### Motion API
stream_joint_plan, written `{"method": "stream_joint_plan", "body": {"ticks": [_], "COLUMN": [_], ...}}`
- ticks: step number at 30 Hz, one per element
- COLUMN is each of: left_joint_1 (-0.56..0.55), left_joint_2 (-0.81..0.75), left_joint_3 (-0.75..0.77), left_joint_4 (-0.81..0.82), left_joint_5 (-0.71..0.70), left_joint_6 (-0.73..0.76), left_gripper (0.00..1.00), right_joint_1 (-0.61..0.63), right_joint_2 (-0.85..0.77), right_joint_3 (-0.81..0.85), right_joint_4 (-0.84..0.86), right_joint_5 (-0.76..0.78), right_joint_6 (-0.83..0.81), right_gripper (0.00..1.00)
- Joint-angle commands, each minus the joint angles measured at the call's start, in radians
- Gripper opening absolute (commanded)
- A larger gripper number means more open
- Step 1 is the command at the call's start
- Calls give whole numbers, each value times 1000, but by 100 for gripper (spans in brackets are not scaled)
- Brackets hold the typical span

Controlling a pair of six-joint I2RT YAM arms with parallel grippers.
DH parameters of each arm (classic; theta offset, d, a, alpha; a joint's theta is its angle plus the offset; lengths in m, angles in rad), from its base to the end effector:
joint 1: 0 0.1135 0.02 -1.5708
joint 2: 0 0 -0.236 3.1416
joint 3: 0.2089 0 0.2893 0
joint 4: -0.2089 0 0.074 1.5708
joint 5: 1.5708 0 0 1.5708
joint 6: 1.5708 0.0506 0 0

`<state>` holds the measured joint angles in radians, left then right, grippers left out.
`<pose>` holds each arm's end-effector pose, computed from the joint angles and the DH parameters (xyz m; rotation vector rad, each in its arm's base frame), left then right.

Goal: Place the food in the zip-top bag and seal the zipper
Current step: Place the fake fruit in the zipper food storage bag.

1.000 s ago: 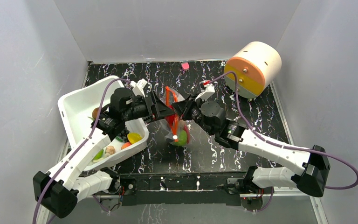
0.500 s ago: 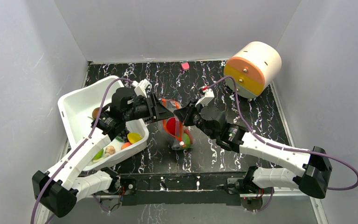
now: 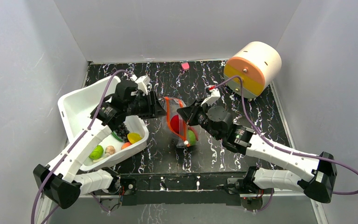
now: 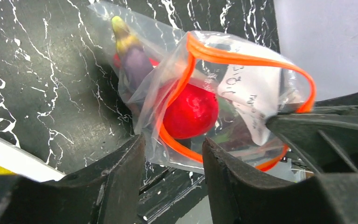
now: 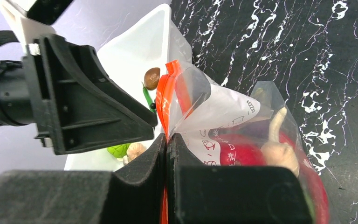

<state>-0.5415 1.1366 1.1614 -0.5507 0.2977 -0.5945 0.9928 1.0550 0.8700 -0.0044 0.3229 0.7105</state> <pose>0.2563 -0.1715 0.3332 0.1330 2.2276 -0.9697 0.1842 0.2531 0.3027 -0.0136 1.8504 0.9436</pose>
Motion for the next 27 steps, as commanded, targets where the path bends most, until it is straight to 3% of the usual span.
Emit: {"method": "stream_joint_plan", "body": {"ticks": [1, 10, 12, 16, 21, 27], "left_joint_1": [-16, -31, -36, -38, -38, -38], "left_joint_2": [18, 90, 94, 80, -6, -8], "left_joint_3": [-20, -38, -38, -13, -29, -122], "left_joint_4": [15, 75, 85, 76, 200, 459], "left_joint_5": [5, -38, -39, -30, 148, 414], "left_joint_6": [58, 96, 98, 108, 45, -78], "left_gripper": [45, 39, 29, 1, 0, 0], "right_joint_1": [-3, -2, -2, -2, -11, -42], "right_joint_2": [-16, -2, 0, -4, -19, -24], "right_joint_3": [20, 22, 20, 2, -51, -65], "right_joint_4": [79, 69, 63, 40, -38, -91], "right_joint_5": [-1, -28, -30, 0, 118, 138], "right_joint_6": [25, 44, 45, 22, -40, -68], "right_gripper": [0, 0, 0, 0, 0, 0]}}
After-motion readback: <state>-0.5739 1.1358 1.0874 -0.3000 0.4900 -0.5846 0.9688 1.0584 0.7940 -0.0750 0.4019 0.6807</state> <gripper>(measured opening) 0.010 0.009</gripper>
